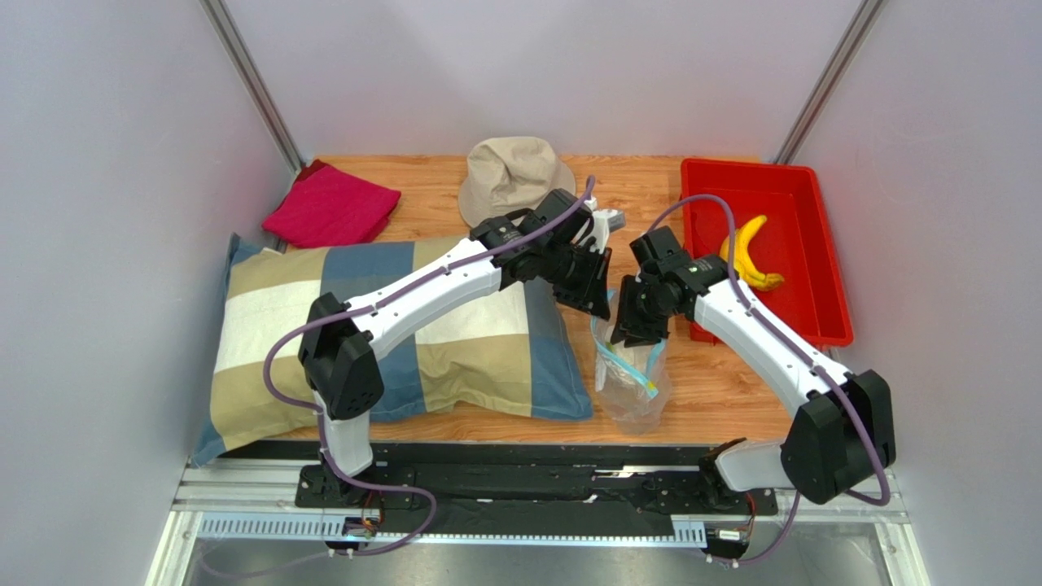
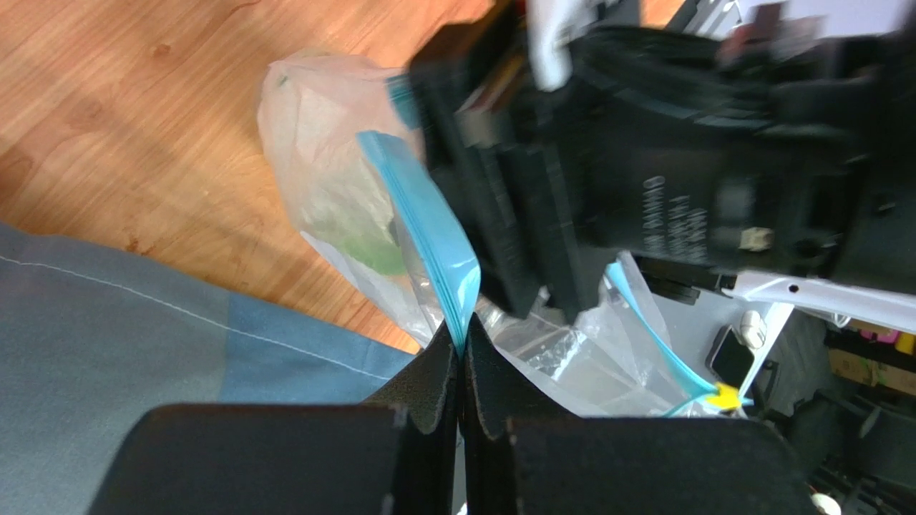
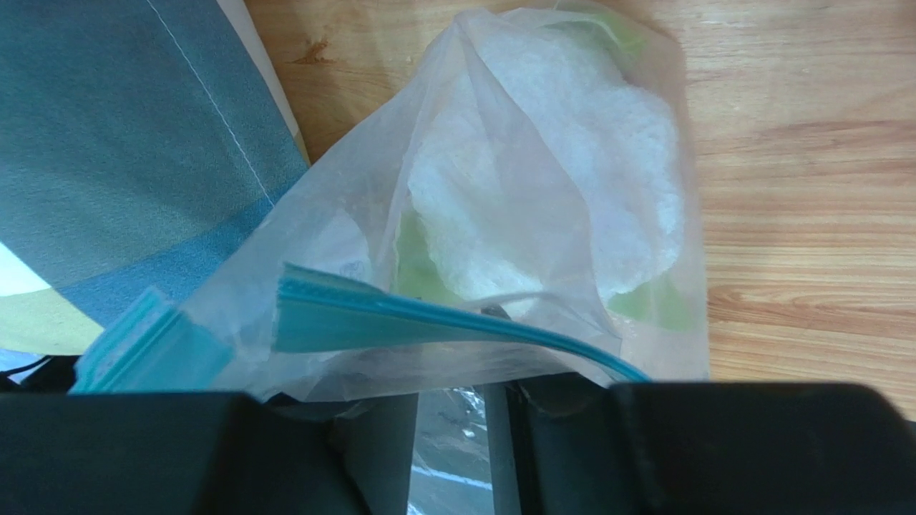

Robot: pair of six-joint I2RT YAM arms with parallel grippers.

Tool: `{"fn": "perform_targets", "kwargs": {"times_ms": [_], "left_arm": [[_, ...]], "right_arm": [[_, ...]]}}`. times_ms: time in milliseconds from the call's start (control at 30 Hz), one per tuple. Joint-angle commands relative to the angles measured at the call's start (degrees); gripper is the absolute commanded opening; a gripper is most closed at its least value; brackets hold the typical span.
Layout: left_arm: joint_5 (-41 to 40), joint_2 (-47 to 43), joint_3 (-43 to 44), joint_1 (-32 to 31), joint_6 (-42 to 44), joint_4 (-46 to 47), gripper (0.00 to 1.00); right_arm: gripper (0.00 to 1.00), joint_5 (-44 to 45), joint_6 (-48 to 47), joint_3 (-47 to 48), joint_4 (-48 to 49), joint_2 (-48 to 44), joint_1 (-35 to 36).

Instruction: Open the zip-top bag and remove the fake food

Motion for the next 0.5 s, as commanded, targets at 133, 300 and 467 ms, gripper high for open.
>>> {"fn": "perform_targets", "kwargs": {"times_ms": [133, 300, 467], "left_arm": [[-0.2, -0.8, 0.6, -0.4, -0.2, 2.0, 0.0], [0.4, -1.2, -0.4, -0.4, 0.1, 1.8, 0.0], [0.6, -1.4, -2.0, -0.4, 0.6, 1.8, 0.0]], "right_arm": [[0.48, 5.0, -1.2, -1.5, 2.9, 4.0, 1.7], [0.61, 10.5, -2.5, -2.8, 1.3, 5.9, 1.8], [0.76, 10.9, -2.2, -4.1, 2.1, 6.1, 2.0]]}}
